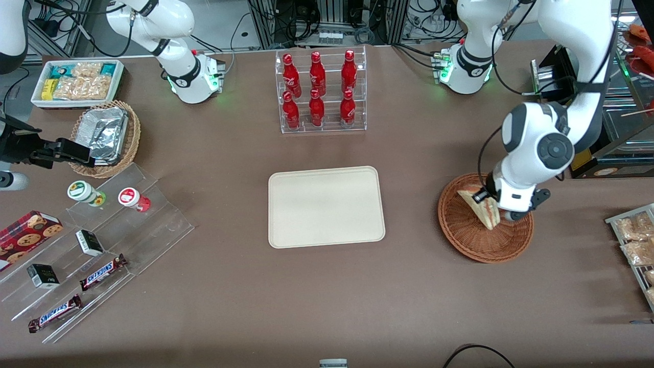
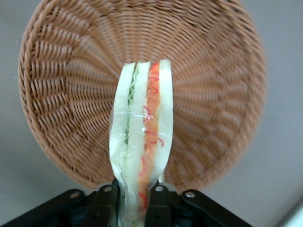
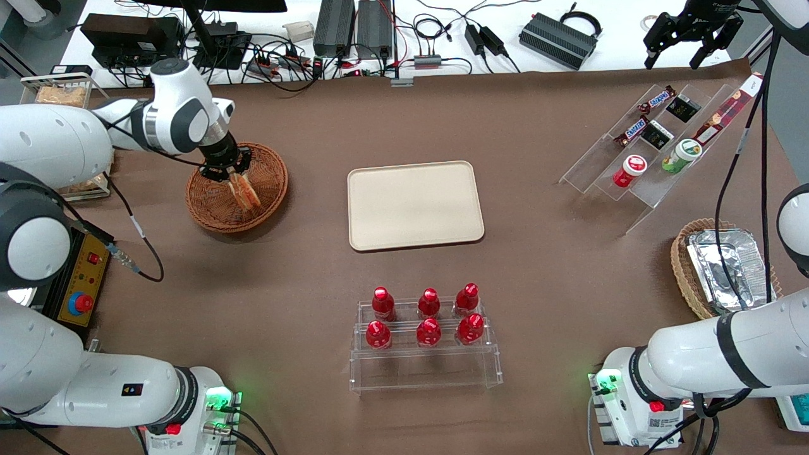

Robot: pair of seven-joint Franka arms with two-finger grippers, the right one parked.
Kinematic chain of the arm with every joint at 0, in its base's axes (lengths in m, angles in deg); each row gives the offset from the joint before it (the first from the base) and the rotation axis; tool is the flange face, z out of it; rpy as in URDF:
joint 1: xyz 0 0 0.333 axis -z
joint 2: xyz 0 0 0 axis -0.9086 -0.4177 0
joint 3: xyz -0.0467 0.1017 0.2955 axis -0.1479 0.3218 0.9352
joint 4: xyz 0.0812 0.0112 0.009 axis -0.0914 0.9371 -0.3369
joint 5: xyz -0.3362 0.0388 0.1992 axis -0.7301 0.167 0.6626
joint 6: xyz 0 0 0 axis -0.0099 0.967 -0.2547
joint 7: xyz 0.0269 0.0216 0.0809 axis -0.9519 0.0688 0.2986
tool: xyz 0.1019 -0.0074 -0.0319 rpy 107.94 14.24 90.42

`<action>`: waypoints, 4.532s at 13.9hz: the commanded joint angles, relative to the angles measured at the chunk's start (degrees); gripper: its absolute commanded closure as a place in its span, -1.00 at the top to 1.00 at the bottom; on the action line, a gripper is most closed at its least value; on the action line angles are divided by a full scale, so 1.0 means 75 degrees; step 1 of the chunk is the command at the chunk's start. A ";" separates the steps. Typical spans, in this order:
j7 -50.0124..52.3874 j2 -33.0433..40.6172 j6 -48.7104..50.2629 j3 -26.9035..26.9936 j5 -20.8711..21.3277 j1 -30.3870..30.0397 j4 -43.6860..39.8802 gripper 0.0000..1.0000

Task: Place sandwich from basket to tray
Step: 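Lift the sandwich and carry it with the left gripper over the tray, then lower the sandwich onto the tray and open the left gripper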

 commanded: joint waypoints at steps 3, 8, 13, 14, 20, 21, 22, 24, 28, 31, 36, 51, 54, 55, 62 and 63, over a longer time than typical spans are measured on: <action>-0.0057 0.0087 0.0993 0.0053 0.0053 0.1198 -0.0788 -1.00; -0.0069 -0.0416 0.0970 0.0053 0.0065 0.2499 -0.1291 -1.00; 0.0117 -0.1504 0.1017 0.0053 0.0007 0.3659 -0.2578 -1.00; 0.0350 -0.1786 0.1075 0.0053 -0.0005 0.3882 -0.2906 -1.00; 0.0996 -0.3567 0.1415 0.0053 -0.0076 0.4692 -0.5086 -1.00; 0.1171 -0.3871 0.1415 0.0053 -0.0076 0.4855 -0.5437 -1.00; 0.1358 -0.4164 0.1415 0.0053 -0.0064 0.5008 -0.5754 -1.00; 0.1512 -0.4646 0.1427 0.0053 -0.0076 0.5115 -0.6364 -1.00; 0.1771 -0.5431 0.1976 -0.0076 -0.0344 0.5127 -0.7443 -1.00; 0.1771 -0.5491 0.2013 -0.0065 -0.0322 0.5127 -0.7539 -1.00; 0.1782 -0.5573 0.1978 -0.0029 -0.0263 0.5127 -0.7586 -1.00; 0.2439 -0.5352 0.1954 -0.0029 -0.0275 0.5080 -0.7586 1.00; 0.2368 -0.4825 0.2527 -0.0041 -0.0357 0.5033 -0.7586 1.00; 0.2380 -0.4638 0.2680 -0.0041 -0.0357 0.5045 -0.7574 1.00; 0.1038 -0.3700 0.3700 -0.0041 -0.0322 0.4588 -0.7446 1.00; 0.0417 -0.3501 0.3863 -0.0018 -0.0333 0.4506 -0.7224 1.00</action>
